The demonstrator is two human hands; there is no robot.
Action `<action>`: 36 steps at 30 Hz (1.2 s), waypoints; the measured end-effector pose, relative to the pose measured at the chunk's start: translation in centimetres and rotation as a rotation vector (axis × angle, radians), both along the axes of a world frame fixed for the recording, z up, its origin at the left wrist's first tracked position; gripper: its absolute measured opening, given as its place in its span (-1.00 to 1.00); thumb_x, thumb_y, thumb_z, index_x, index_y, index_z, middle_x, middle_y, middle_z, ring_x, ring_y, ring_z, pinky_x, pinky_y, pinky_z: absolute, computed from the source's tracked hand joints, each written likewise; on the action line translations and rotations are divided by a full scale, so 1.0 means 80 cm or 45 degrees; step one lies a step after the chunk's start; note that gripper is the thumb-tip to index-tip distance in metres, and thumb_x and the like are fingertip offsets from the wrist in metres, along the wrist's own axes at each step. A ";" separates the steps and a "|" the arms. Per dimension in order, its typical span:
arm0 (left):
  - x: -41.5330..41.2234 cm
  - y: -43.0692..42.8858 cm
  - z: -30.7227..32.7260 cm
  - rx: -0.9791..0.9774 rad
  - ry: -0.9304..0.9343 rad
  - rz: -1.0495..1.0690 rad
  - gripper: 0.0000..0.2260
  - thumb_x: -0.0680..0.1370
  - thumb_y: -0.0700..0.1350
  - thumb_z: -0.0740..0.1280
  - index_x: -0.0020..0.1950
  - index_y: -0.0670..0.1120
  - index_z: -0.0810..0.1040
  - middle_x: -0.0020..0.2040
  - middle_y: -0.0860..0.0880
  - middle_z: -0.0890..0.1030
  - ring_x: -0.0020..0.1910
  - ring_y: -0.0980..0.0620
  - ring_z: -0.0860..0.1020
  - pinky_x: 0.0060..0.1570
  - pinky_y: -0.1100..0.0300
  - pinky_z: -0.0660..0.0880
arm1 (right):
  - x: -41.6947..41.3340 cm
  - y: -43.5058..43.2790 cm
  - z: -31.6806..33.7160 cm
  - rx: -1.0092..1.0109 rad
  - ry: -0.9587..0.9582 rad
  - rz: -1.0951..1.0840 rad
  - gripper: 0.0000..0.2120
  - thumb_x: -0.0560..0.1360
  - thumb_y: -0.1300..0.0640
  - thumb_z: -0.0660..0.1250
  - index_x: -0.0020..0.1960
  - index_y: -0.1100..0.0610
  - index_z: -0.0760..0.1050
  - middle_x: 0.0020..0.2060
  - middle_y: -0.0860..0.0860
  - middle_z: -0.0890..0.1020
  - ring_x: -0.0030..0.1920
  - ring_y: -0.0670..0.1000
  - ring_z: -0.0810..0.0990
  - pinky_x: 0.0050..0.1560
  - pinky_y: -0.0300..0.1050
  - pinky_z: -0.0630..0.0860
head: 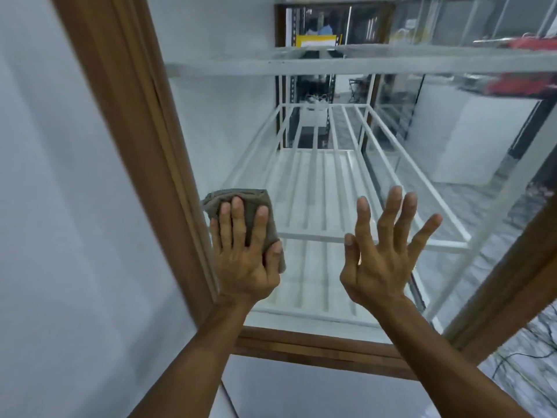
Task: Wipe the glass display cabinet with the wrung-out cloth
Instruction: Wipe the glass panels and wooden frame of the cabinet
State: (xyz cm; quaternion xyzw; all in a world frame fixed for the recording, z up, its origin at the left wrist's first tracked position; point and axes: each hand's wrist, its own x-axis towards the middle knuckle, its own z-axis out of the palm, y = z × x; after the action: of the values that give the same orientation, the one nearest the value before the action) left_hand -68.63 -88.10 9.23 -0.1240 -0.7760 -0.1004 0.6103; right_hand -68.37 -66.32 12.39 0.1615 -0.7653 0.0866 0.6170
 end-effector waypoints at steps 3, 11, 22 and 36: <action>0.003 0.022 -0.021 0.363 -0.021 0.026 -0.41 0.70 0.03 0.11 0.68 -0.16 0.06 0.67 -0.26 0.01 0.67 -0.26 -0.03 0.62 -0.22 -0.01 | -0.004 0.005 -0.006 0.026 0.053 0.056 -0.39 0.65 0.09 0.16 0.65 0.08 0.04 0.65 0.09 -0.10 0.66 0.15 -0.12 0.56 0.38 -0.22; -0.003 0.067 -0.031 0.075 0.048 -0.060 -0.45 0.72 0.07 0.03 0.66 -0.14 0.06 0.65 -0.25 0.02 0.67 -0.23 -0.06 0.62 -0.26 -0.06 | -0.002 -0.016 -0.018 0.000 0.056 0.113 -0.47 0.68 0.11 0.12 0.61 0.24 0.21 0.59 0.33 0.17 0.62 0.32 0.09 0.54 0.47 -0.17; -0.009 0.041 -0.031 0.183 0.173 0.043 -0.42 0.70 0.03 0.03 0.70 -0.10 0.03 0.70 -0.20 -0.03 0.69 -0.15 -0.10 0.65 -0.12 -0.15 | -0.019 -0.065 -0.042 0.155 0.201 -0.003 -0.41 0.70 -0.01 -0.04 0.66 0.22 0.06 0.65 0.20 0.04 0.66 0.20 -0.03 0.58 0.43 -0.10; -0.012 0.098 -0.086 -0.370 0.210 -0.007 -0.40 0.70 0.13 0.02 0.71 0.02 -0.06 0.71 -0.06 -0.14 0.68 -0.02 -0.20 0.65 -0.08 -0.16 | -0.016 0.044 -0.073 0.117 0.244 -0.041 -0.43 0.68 -0.11 -0.09 0.66 0.00 0.14 0.66 0.12 0.05 0.67 0.09 -0.07 0.63 0.25 -0.17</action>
State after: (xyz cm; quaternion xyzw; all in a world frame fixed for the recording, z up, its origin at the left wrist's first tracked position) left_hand -69.62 -80.30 2.34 -0.2211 -0.7291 0.0217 0.6473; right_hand -69.67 -62.83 6.53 0.1851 -0.7083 0.0257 0.6807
